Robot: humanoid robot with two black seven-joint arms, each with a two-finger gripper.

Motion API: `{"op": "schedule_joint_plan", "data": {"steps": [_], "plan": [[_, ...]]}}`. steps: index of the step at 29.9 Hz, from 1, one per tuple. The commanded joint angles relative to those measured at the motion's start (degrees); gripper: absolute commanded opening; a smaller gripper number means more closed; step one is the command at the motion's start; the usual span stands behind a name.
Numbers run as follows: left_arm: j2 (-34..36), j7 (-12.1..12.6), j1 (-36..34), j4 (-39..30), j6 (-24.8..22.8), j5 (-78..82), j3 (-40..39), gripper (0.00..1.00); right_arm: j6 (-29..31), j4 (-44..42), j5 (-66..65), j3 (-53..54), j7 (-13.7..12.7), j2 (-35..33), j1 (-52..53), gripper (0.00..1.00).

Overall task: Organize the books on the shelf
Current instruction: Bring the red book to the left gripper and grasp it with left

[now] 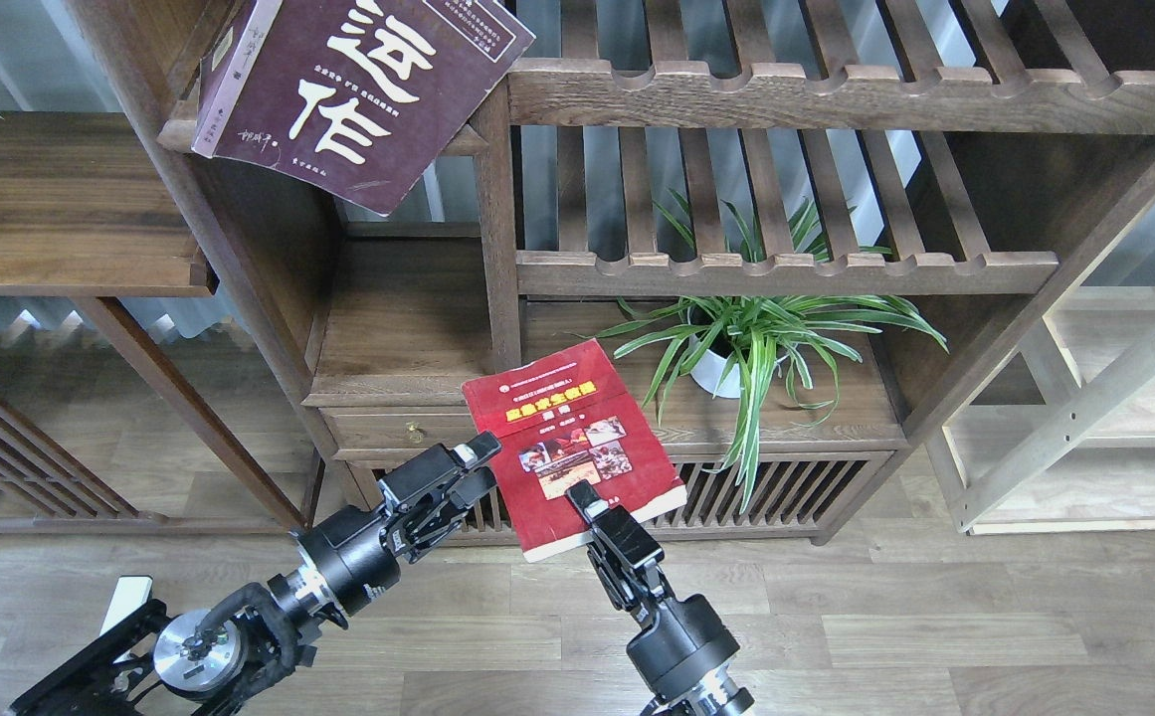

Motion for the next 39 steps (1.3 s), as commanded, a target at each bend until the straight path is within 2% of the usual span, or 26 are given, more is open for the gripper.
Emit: {"op": "schedule_joint_plan", "data": {"steps": [1, 4, 13, 19, 24, 26, 27, 39], "plan": [[-0.85, 0.06, -0.15, 0.56, 0.00, -0.01, 0.10, 0.75, 0.00, -0.06, 0.01, -0.99, 0.03, 0.00, 0.17, 0.14], [-1.55, 0.06, -0.15, 1.44, 0.00, -0.01, 0.10, 0.73, 0.00, 0.03, 0.09, -1.17, 0.03, 0.00, 0.08, 0.14], [-1.64, 0.06, -0.24, 1.70, 0.00, -0.10, 0.02, 0.45, 0.00, 0.03, 0.01, -1.43, 0.03, 0.00, -0.27, 0.15], [-1.64, 1.03, -0.33, 1.62, 0.00, -0.10, -0.25, 0.35, 0.00, -0.06, 0.01, -1.43, 0.03, 0.00, -0.36, 0.16], [-1.55, 2.69, -0.33, 1.62, 0.00, -0.10, -0.16, 0.31, 0.00, -0.24, 0.01, -1.43, 0.03, 0.00, -0.36, 0.16], [-1.47, 3.31, -0.33, 1.62, 0.00, -0.10, -0.16, 0.26, 0.00, -0.24, 0.01, -1.43, 0.03, 0.00, -0.36, 0.16], [-1.38, 3.31, -0.33, 1.62, 0.00, -0.10, -0.16, 0.23, 0.00, -0.24, 0.01, -1.43, 0.03, 0.00, -0.36, 0.16], [-1.73, 2.88, -0.15, 1.62, 0.00, -0.10, -1.13, 0.10, 0.00, -0.15, 0.01, -1.52, -0.06, 0.00, -0.62, 0.17]]}}
